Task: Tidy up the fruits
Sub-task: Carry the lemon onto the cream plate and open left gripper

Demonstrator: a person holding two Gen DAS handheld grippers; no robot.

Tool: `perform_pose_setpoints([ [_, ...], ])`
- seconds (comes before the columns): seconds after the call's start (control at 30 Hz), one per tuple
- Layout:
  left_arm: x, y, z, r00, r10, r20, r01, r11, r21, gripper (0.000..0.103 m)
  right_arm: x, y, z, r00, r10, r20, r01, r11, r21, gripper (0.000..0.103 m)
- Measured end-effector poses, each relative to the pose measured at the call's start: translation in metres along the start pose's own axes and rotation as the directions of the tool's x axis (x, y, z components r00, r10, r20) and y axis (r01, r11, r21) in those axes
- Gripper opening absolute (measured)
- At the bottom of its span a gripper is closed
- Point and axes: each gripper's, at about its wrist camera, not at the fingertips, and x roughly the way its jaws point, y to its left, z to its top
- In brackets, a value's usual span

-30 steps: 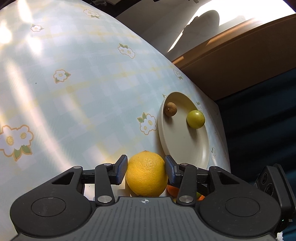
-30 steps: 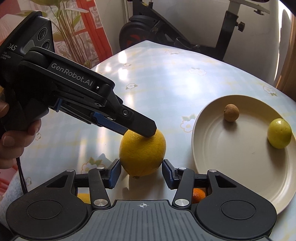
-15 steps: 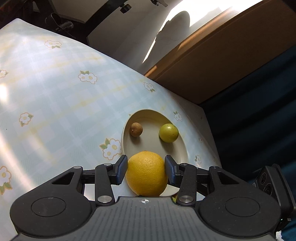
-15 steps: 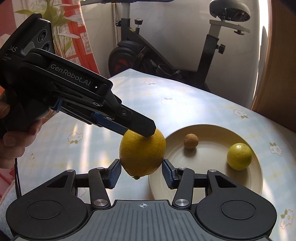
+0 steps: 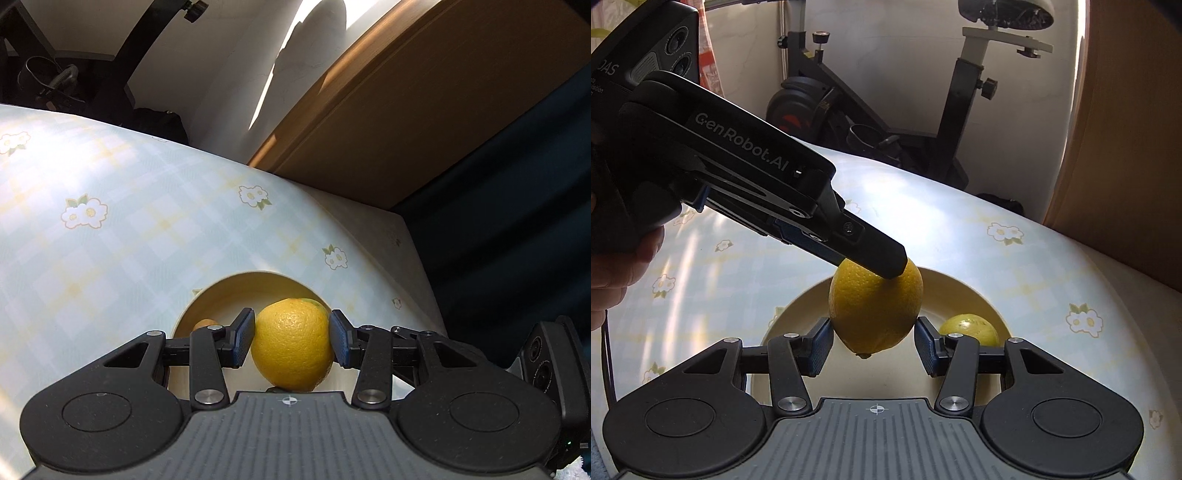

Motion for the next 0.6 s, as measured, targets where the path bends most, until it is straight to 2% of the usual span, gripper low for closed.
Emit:
perform_pose_setpoints([
  [0.2, 0.017, 0.009, 0.011, 0.999, 0.015, -0.045, -0.016, 1.000, -0.019, 0.046, 0.020, -0.003, 0.001, 0.999, -0.010, -0.034, 0.010, 1.000, 0.010, 0.045],
  [0.6, 0.033, 0.022, 0.011, 0.998, 0.036, -0.050, -0.037, 0.999, -0.024, 0.046, 0.041, -0.001, 0.007, 0.996, -0.050, -0.080, 0.053, 0.998, 0.028, 0.045],
])
